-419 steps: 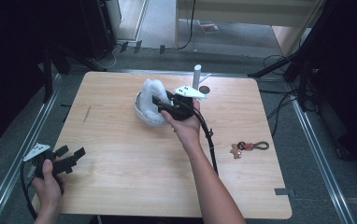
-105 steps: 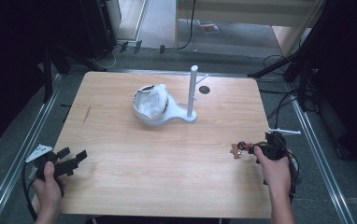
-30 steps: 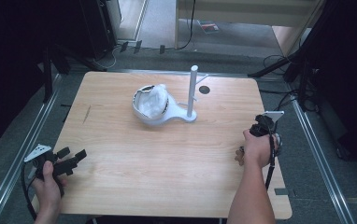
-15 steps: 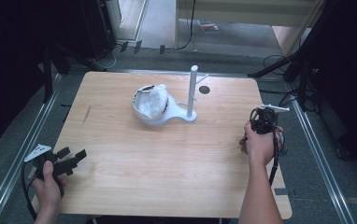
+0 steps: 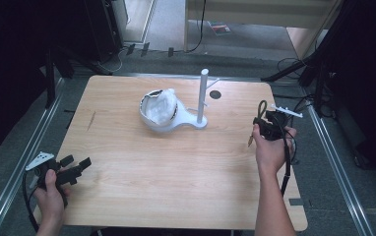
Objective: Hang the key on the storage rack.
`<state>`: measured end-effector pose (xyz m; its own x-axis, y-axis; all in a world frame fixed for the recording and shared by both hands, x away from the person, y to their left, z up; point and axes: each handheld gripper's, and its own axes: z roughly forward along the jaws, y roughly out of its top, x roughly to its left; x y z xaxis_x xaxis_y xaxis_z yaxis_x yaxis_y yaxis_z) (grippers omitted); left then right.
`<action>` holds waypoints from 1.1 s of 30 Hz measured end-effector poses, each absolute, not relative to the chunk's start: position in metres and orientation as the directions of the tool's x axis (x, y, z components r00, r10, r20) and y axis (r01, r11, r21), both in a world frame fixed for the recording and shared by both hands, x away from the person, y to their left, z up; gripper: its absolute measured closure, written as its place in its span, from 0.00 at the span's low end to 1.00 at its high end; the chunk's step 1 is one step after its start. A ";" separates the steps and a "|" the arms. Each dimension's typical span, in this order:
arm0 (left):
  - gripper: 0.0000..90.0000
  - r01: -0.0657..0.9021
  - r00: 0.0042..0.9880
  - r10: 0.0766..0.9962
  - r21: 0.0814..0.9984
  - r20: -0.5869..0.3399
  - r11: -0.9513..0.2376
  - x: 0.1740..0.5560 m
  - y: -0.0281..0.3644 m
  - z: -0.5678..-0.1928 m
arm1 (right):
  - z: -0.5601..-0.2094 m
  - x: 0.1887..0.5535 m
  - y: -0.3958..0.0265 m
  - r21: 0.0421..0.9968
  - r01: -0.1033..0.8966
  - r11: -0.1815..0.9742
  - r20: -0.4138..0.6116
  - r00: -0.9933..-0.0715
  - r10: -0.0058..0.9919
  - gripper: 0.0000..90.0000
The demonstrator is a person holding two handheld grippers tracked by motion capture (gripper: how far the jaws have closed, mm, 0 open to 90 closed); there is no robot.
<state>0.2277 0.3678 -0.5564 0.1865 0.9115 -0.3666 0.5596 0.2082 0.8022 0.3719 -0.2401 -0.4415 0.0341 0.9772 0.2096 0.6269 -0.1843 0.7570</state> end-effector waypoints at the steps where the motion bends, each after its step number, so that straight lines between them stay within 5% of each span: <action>1: 0.16 0.559 0.186 0.912 0.802 -0.367 0.209 0.228 0.368 -0.556 | -0.440 0.371 -0.237 0.767 0.616 -0.178 0.206 0.026 0.978 0.90; 15: 0.16 0.561 0.188 0.910 0.801 -0.370 0.210 0.228 0.368 -0.556 | -0.424 0.369 -0.200 0.897 0.439 -0.046 0.086 -0.073 0.994 0.90; 33: 0.16 0.562 0.185 0.908 0.799 -0.375 0.215 0.228 0.368 -0.557 | -0.428 0.378 -0.163 0.948 0.295 0.120 -0.079 -0.147 0.986 0.90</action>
